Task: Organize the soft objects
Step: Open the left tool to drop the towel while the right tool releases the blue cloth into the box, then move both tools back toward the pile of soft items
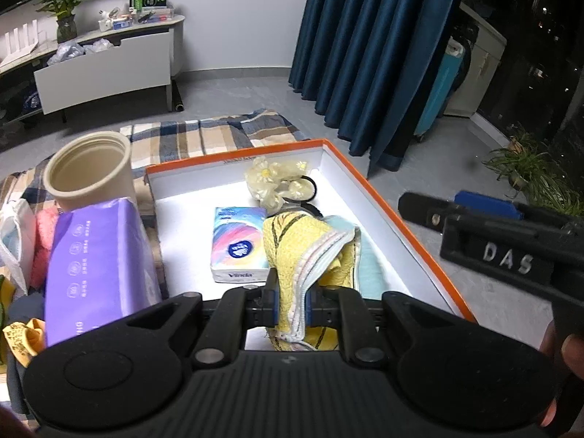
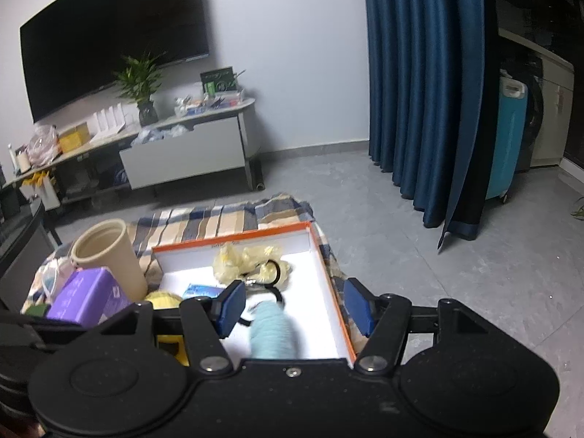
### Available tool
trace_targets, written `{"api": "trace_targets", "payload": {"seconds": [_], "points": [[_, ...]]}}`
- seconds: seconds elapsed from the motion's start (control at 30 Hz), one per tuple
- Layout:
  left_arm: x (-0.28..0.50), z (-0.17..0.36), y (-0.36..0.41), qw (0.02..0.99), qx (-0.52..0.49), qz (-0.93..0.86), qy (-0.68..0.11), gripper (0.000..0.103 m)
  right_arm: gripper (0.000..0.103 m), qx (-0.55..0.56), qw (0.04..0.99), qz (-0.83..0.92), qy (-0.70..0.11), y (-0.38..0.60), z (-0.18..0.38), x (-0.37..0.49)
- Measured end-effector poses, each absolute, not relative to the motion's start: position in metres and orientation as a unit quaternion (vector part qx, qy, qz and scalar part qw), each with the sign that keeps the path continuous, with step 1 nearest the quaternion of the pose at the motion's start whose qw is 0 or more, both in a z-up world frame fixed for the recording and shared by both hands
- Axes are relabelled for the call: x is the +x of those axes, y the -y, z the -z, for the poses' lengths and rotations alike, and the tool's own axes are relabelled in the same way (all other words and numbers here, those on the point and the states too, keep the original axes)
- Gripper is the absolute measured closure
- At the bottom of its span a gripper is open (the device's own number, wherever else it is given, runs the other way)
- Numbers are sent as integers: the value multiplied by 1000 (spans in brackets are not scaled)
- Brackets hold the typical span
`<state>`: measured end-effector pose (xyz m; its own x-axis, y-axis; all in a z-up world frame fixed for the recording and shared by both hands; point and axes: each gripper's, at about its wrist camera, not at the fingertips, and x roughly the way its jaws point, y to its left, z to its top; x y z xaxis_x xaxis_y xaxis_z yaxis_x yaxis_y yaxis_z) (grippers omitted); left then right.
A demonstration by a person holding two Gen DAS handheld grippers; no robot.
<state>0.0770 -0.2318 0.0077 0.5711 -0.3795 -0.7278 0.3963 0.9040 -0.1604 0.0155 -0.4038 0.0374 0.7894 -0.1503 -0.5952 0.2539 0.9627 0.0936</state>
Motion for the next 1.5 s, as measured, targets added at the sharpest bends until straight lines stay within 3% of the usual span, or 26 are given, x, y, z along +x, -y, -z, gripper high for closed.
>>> {"api": "trace_targets", "payload": {"seconds": [0.07,0.2,0.37,0.87,1.5], "points": [[77,-6,233,884,10,226,-409,79,30,87,944,108,-301,405,-41,14],[73,-6,235,884,5,238,-403,50,30,84,946,103,-296,401,-46,12],[70,-12,230,888,2,233,-396,34,30,83,950,93,-287,390,-54,8],[51,-52,182,920,1,183,-348,29,30,83,960,34,-264,330,-81,9],[38,-54,98,930,-30,107,-350,29,30,51,958,-50,-279,242,-79,34]]}}
